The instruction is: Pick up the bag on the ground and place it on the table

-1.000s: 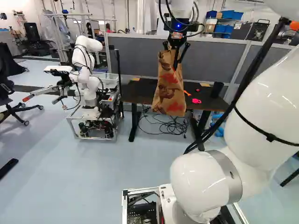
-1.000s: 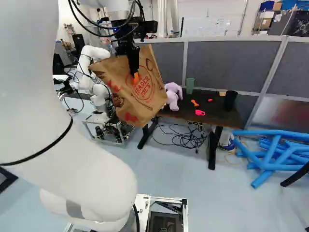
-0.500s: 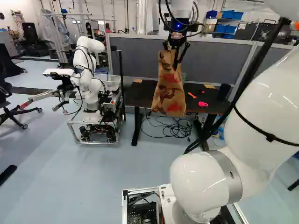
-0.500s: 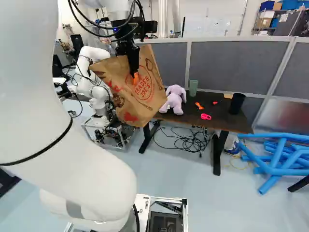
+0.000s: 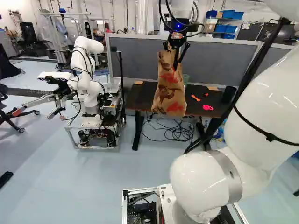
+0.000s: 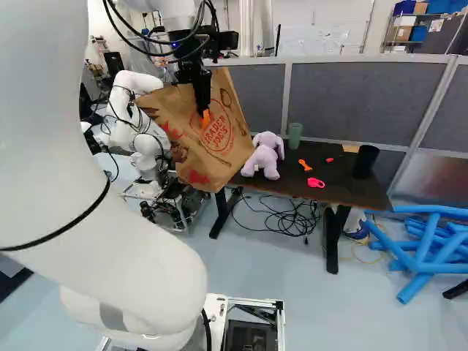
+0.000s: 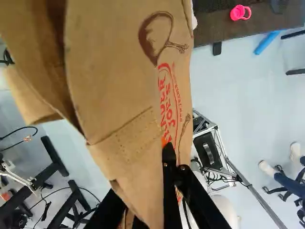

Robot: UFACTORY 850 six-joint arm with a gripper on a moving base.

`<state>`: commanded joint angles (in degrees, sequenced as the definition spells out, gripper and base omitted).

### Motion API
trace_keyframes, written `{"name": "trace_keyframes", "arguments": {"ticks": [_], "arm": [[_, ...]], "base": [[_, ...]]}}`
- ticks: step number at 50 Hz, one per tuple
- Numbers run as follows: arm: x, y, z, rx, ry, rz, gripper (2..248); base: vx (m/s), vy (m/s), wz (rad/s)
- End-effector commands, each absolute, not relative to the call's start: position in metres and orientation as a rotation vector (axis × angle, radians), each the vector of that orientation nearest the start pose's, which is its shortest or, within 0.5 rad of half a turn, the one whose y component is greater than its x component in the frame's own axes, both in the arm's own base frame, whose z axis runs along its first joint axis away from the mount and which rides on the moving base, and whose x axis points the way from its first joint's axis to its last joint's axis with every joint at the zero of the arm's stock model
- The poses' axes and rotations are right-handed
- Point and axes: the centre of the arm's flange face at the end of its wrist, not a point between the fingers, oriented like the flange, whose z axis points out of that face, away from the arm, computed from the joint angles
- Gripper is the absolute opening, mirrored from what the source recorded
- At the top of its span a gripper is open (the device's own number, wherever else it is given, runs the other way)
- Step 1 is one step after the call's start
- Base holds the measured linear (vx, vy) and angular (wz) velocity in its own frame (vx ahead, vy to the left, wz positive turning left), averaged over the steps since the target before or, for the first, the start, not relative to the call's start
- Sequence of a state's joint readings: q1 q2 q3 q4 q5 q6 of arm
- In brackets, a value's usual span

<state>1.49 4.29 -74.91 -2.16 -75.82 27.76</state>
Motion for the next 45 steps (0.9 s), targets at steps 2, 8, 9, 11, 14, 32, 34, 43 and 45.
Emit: {"name": "trace_keyframes", "arguments": {"ticks": [2, 8, 9, 11, 14, 32, 34, 43, 45], "arm": [[0.4227, 0.0077, 0.7306, -3.081, 0.706, -0.105, 22], [0.4227, 0.0077, 0.7306, -3.081, 0.706, -0.105, 22], [0.4227, 0.0077, 0.7306, -3.081, 0.706, -0.105, 22], [0.4227, 0.0077, 0.7306, -3.081, 0.706, -0.105, 22], [0.4227, 0.0077, 0.7306, -3.081, 0.706, -0.105, 22], [0.4227, 0.0077, 0.7306, -3.081, 0.706, -0.105, 22], [0.4227, 0.0077, 0.7306, -3.081, 0.706, -0.105, 22], [0.4227, 0.0077, 0.7306, -3.081, 0.706, -0.105, 22], [0.4227, 0.0077, 0.7306, -3.081, 0.706, -0.105, 22]], "base": [[0.121, 0.038, -0.025], [0.117, 0.034, -0.016], [0.125, 0.038, -0.019], [0.125, 0.048, -0.025], [0.124, 0.048, -0.024], [0.122, 0.066, -0.022], [0.129, 0.077, -0.034], [0.127, 0.090, -0.018], [0.134, 0.086, -0.024]]}}
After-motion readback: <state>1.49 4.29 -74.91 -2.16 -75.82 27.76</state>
